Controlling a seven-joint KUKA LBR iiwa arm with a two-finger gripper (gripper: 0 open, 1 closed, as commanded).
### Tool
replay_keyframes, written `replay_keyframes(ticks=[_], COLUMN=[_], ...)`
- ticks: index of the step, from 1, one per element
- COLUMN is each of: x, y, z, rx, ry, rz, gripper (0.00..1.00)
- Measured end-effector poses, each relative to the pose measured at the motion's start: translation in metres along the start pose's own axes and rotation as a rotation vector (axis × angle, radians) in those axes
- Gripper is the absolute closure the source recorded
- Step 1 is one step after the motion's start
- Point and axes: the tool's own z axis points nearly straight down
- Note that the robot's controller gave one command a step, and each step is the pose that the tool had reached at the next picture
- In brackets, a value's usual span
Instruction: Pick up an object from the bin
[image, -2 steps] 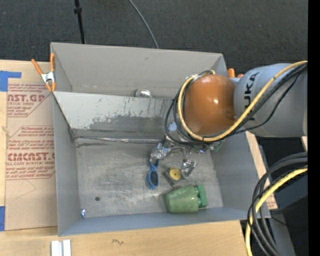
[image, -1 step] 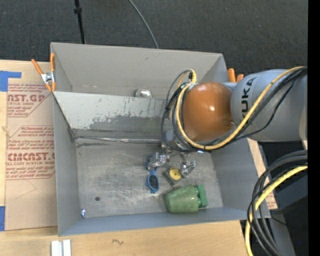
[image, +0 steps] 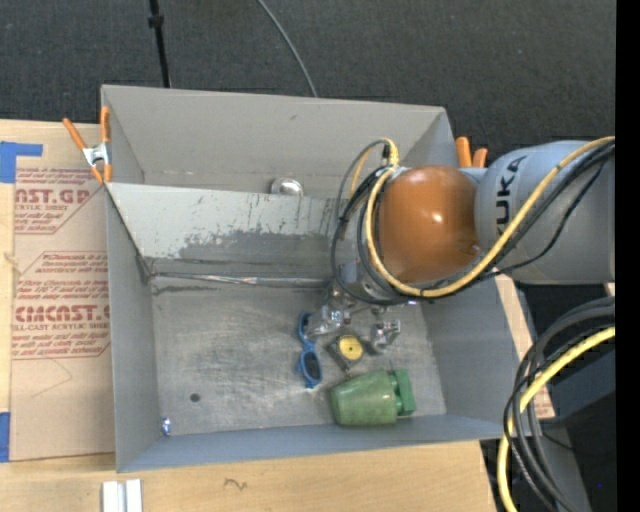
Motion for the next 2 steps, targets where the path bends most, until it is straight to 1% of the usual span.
replay_keyframes(ticks=[1, 2], x=[-0.002, -0.021], y=[-0.001, -0.007], z=[-0.002, -0.204], rx=[0.003, -0.01], ry=[-0.003, 0.009], rz=[-0.001, -0.095], gripper=[1.0, 1.0])
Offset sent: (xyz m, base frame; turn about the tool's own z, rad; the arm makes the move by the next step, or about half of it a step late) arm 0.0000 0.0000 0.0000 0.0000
